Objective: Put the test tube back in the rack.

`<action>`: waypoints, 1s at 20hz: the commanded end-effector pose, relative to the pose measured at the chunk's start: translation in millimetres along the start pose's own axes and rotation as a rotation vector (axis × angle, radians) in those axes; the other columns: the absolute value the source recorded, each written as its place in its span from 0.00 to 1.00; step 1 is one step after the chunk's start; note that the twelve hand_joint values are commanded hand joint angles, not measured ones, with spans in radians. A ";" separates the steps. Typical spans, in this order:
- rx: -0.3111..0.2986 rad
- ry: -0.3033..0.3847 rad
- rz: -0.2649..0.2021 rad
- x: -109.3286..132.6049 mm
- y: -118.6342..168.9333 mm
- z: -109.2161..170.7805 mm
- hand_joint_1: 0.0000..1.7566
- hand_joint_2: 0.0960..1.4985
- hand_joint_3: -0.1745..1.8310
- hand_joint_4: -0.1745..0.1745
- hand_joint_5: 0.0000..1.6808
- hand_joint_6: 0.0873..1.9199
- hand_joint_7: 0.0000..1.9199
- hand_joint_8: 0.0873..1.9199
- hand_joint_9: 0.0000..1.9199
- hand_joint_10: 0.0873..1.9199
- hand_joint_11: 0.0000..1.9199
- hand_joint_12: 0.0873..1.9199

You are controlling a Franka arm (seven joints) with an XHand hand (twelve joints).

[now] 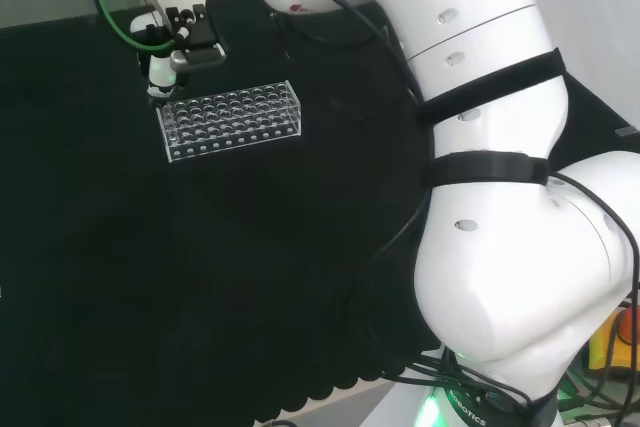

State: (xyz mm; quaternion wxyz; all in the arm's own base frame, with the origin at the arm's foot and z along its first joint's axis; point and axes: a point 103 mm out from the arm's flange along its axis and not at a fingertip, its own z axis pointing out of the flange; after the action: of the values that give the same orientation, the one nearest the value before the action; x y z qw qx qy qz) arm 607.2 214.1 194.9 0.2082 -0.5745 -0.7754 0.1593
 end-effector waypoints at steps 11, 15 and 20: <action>0.057 -0.004 0.018 -13.9 18.8 31.5 0.70 0.39 0.40 0.00 0.82 0.20 0.88 0.26 0.83 0.22 0.52 0.57; 0.060 0.012 0.020 -13.9 19.3 31.9 0.70 0.39 0.40 0.00 0.82 0.20 0.88 0.26 0.83 0.22 0.52 0.57; 0.157 0.118 -0.014 -19.9 16.6 25.4 0.68 0.44 0.36 0.11 0.65 0.35 0.65 0.37 0.66 0.32 0.33 0.69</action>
State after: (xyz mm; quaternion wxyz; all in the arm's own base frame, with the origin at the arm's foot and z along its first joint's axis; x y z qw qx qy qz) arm 609.4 206.4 154.9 0.2336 -0.5744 -0.7627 0.1837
